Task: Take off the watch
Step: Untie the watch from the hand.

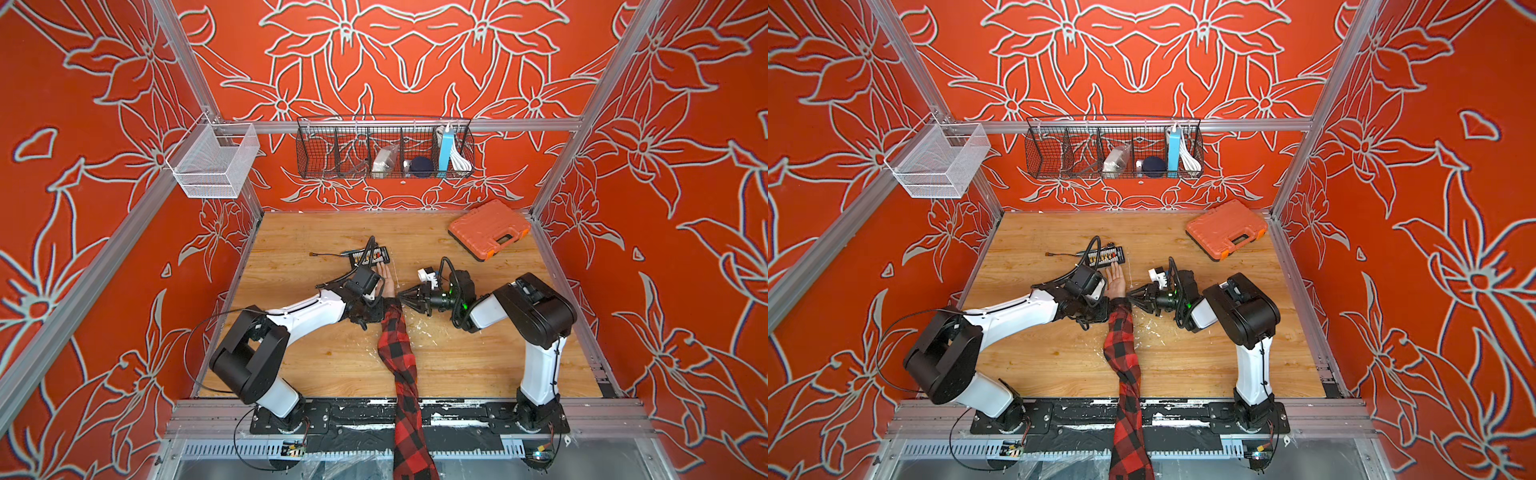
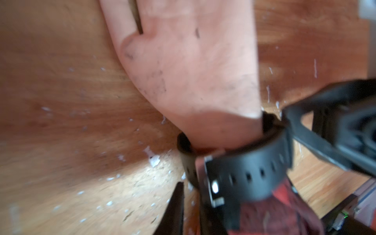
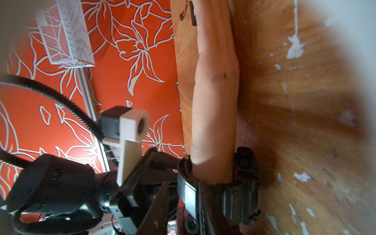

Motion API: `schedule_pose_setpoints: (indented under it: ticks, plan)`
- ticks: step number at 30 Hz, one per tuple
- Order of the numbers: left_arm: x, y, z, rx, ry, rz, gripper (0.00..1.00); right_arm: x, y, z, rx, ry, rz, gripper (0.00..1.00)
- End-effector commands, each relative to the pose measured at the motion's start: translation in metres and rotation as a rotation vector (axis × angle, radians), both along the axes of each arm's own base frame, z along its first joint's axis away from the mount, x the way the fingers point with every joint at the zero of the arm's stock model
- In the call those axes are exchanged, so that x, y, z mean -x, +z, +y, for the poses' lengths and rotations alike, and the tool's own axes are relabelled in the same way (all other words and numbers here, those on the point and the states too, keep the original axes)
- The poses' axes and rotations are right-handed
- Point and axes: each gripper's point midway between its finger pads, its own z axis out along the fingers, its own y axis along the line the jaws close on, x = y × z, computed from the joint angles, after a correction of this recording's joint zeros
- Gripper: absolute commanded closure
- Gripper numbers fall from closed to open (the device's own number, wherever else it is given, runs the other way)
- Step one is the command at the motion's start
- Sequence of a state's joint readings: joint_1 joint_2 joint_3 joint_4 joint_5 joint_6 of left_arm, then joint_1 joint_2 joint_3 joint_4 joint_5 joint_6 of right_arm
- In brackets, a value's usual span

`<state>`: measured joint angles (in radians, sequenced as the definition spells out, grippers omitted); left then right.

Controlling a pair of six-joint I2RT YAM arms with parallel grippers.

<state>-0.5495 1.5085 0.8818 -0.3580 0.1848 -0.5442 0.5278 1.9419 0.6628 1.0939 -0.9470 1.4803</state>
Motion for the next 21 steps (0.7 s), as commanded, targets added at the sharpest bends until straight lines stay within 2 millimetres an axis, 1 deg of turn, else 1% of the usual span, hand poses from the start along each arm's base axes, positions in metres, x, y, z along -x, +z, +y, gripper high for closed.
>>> schedule_pose_setpoints:
  ticks: [1,4,6,8,10,12,13,14,16,19,21]
  plan:
    - [-0.003,0.037,0.01,-0.034,-0.045,-0.113,0.76,0.005,0.009,0.004,0.022,0.05,-0.044,0.71]
    - [-0.006,0.056,0.013,-0.061,-0.093,-0.179,0.75,0.004,0.011,0.004,0.032,0.052,-0.049,0.71]
    - [-0.009,0.068,0.012,-0.078,-0.149,-0.227,0.74,0.004,0.011,0.005,0.032,0.057,-0.049,0.71]
    - [-0.012,0.079,0.006,-0.088,-0.238,-0.272,0.73,0.003,0.011,0.005,0.032,0.056,-0.048,0.71]
    - [-0.008,0.085,-0.006,-0.081,-0.385,-0.289,0.71,0.003,0.011,0.005,0.032,0.058,-0.048,0.71]
    - [-0.003,0.085,-0.016,-0.073,-0.51,-0.285,0.7,0.002,0.012,0.006,0.029,0.061,-0.049,0.71]
    - [0.004,0.084,-0.022,-0.056,-0.61,-0.282,0.7,0.002,0.013,0.007,0.029,0.062,-0.05,0.71]
    - [0.014,0.085,-0.03,-0.019,-0.713,-0.282,0.68,0.001,0.014,0.007,0.027,0.063,-0.05,0.71]
    - [0.031,0.081,-0.038,0.03,-0.867,-0.301,0.64,0.001,0.014,0.007,0.027,0.063,-0.051,0.71]
    - [0.029,0.073,-0.034,0.0,-0.943,-0.376,0.64,0.001,0.013,0.007,0.031,0.065,-0.05,0.72]
    - [0.023,0.073,-0.03,-0.006,-0.963,-0.42,0.63,0.001,0.012,0.007,0.033,0.068,-0.05,0.72]
